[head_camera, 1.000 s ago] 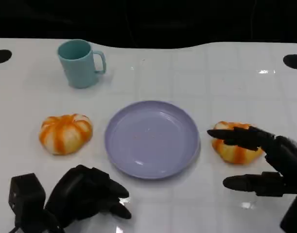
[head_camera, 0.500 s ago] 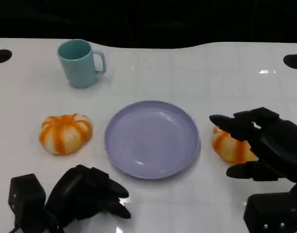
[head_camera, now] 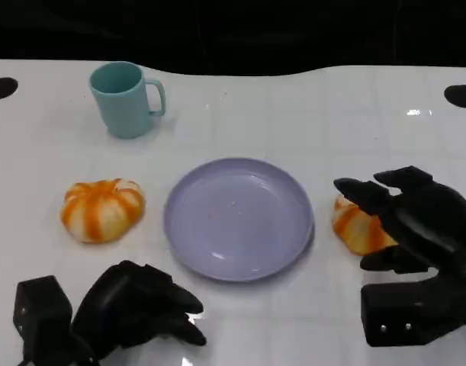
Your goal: Grasp the bread from the table and place it into the plate.
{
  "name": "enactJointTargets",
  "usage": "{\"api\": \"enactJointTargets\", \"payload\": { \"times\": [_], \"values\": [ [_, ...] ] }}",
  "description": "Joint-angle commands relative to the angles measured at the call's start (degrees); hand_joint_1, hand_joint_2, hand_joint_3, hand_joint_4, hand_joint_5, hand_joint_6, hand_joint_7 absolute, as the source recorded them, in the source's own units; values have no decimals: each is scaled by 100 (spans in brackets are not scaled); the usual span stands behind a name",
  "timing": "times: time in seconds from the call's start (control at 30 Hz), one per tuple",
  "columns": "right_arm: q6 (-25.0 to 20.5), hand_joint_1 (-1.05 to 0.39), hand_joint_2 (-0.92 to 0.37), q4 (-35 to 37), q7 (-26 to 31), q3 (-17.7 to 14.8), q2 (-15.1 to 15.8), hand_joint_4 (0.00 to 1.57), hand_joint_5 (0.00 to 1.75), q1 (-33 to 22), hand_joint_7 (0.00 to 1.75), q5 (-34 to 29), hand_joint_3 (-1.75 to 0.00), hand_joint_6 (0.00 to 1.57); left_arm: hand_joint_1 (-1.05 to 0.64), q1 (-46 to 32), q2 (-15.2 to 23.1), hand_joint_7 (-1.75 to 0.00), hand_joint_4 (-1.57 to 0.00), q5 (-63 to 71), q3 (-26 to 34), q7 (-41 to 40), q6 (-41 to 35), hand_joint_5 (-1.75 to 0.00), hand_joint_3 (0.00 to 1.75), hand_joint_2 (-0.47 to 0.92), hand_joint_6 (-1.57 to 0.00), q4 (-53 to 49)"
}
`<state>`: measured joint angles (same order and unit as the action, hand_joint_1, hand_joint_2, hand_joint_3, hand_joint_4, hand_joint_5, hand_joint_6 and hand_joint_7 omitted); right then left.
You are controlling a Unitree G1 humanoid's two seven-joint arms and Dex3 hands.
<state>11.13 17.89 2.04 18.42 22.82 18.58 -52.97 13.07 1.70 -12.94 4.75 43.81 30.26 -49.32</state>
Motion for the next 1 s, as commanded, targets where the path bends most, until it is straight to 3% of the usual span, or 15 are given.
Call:
{"api": "enactJointTargets", "payload": {
  "times": [0.03, 0.4, 0.6, 0.7, 0.8, 0.83, 0.9, 1.0],
  "values": [
    [-183, -70, -88, 438, 126, 205, 26, 8, 34, 296, 1, -31, 0, 21, -105, -82, 80, 0, -157, 0, 8, -39, -46, -22, 0, 79, -156, 82],
    [-495, -65, -86, 1754, 432, 692, -238, 14, 24, 964, 0, 10, 0, 24, -105, -185, 62, -1, -157, -22, 3, -66, -198, -22, 0, 77, -157, 263],
    [-300, -62, -86, 2663, 865, 852, -417, 22, 20, 1333, 2, 161, 0, 28, -105, -234, 68, 0, -157, 6, -18, -102, -227, -22, 0, 78, -156, 358],
    [-214, -57, -89, 3040, 1057, 900, -493, 30, 19, 1488, 3, 243, -1, 35, -105, -249, 60, -1, -157, -19, -16, -109, -306, -22, 0, 77, -157, 407],
    [-71, -38, -89, 3441, 1424, 912, -577, 52, 20, 1621, 5, 341, 0, 51, -105, -260, 59, 0, -157, -22, -15, -94, -302, -21, 0, 77, -157, 426],
    [-6, -29, -89, 3595, 1619, 913, -604, 68, 29, 1661, 7, 364, 0, 63, -105, -265, 59, 0, -157, -25, -15, -87, -300, -21, 0, 77, -156, 433],
    [123, -18, -91, 3885, 2010, 912, -652, 74, 92, 1730, 8, 416, -2, 88, -105, -278, 56, 0, -157, -26, -15, -88, -303, -21, 0, 77, -156, 451],
    [247, -15, -92, 4166, 2310, 963, -686, 79, 112, 1823, 9, 468, -4, 102, -105, -281, 54, 0, -157, -26, -13, -90, -305, -21, 0, 77, -156, 457]
  ]
}}
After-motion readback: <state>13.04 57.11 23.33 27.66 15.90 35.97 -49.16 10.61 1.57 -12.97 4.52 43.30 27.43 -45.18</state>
